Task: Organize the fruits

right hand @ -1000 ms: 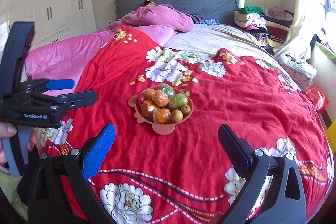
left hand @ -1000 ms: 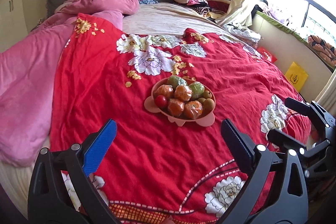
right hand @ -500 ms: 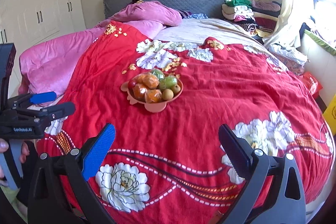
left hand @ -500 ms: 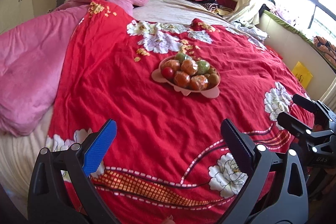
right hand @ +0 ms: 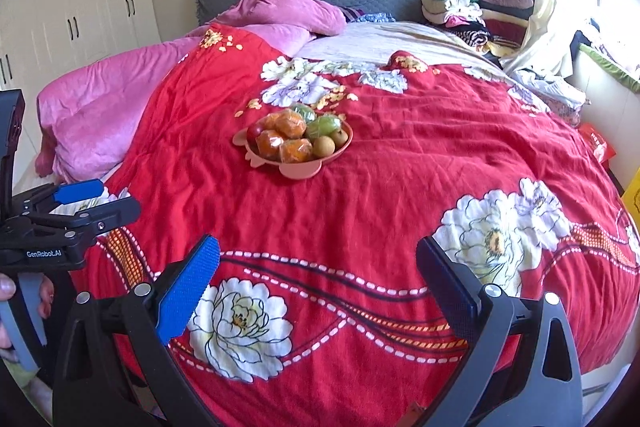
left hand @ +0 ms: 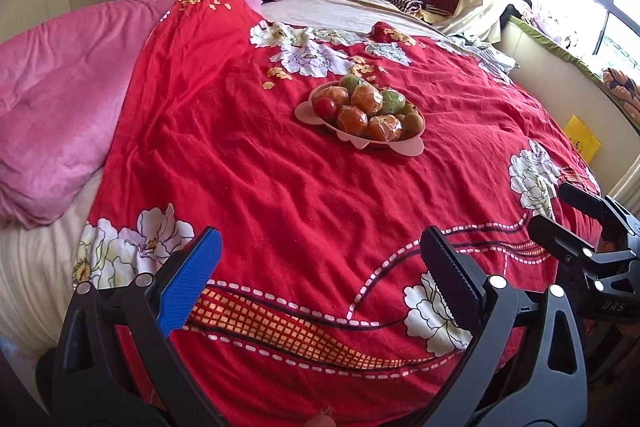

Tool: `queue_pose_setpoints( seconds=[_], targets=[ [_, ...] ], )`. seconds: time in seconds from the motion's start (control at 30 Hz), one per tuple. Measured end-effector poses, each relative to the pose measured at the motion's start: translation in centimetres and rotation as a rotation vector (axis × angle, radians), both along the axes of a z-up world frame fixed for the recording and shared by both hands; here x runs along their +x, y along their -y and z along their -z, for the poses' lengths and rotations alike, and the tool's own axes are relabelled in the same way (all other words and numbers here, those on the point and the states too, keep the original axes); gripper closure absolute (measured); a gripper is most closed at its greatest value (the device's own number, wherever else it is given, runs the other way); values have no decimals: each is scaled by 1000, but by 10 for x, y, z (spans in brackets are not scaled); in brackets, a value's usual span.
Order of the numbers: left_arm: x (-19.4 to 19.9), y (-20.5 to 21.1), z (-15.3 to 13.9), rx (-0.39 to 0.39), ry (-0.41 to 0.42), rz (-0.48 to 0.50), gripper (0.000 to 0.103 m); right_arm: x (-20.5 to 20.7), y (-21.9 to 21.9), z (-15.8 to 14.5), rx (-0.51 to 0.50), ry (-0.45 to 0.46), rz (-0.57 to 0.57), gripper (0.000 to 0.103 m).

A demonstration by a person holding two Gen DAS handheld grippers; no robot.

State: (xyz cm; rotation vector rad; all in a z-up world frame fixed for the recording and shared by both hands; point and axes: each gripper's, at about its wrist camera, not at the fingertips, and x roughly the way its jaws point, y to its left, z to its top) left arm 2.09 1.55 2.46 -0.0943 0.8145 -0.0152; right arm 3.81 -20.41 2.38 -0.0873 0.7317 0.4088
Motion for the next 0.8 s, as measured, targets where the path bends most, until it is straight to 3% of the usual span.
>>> queue_pose_setpoints(
  seconds=[0.8],
  targets=[
    [2,6,11,6,-36,1,10,-1,1,4,-5,-6,8,5]
  ],
)
